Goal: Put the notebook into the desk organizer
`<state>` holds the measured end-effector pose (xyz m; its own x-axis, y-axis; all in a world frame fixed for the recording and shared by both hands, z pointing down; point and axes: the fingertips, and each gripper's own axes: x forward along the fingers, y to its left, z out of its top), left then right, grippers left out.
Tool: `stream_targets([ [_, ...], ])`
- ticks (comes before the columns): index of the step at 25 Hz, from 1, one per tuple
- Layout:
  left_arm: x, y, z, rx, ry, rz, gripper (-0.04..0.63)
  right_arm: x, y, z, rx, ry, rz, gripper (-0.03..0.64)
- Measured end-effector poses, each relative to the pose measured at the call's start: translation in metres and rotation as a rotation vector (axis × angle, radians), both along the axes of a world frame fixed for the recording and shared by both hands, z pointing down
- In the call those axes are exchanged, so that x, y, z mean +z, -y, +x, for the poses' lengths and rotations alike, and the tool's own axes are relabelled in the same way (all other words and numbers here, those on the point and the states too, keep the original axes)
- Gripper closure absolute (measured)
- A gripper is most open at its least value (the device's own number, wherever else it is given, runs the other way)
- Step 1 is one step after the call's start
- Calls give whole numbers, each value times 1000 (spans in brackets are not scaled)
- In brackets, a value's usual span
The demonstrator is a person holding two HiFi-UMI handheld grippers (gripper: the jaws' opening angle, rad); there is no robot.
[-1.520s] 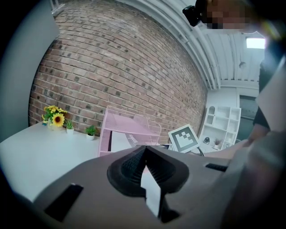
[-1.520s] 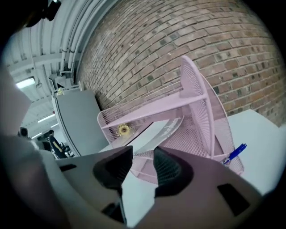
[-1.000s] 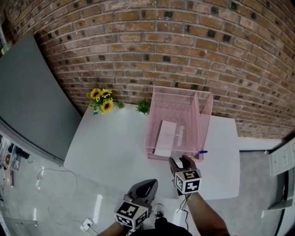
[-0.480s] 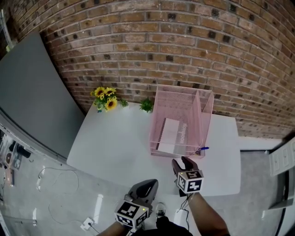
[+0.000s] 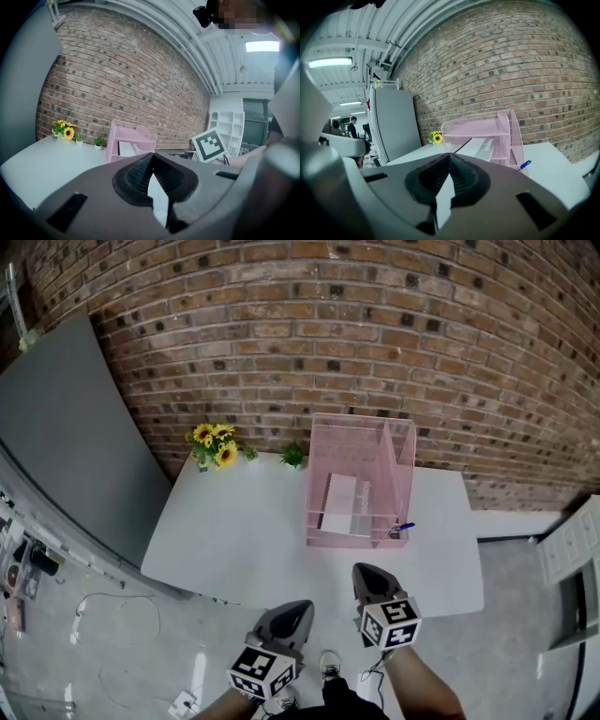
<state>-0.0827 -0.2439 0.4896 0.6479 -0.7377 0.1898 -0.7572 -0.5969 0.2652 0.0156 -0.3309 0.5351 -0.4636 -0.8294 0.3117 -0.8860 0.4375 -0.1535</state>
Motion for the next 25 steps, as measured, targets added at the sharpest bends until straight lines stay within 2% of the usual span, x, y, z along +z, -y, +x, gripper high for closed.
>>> stream_targets([
  [10,-18,-82,-29,59,1,51,591,-74,-118,-40,-2,20,150,614],
  [19,-25,-142,-19,126,-35,63,591,-95,-204,-31,36,-4,168,614],
  [25,-34,-170,-9,85,-29,83,591,-96,-232,-16,7,-19,171,614],
])
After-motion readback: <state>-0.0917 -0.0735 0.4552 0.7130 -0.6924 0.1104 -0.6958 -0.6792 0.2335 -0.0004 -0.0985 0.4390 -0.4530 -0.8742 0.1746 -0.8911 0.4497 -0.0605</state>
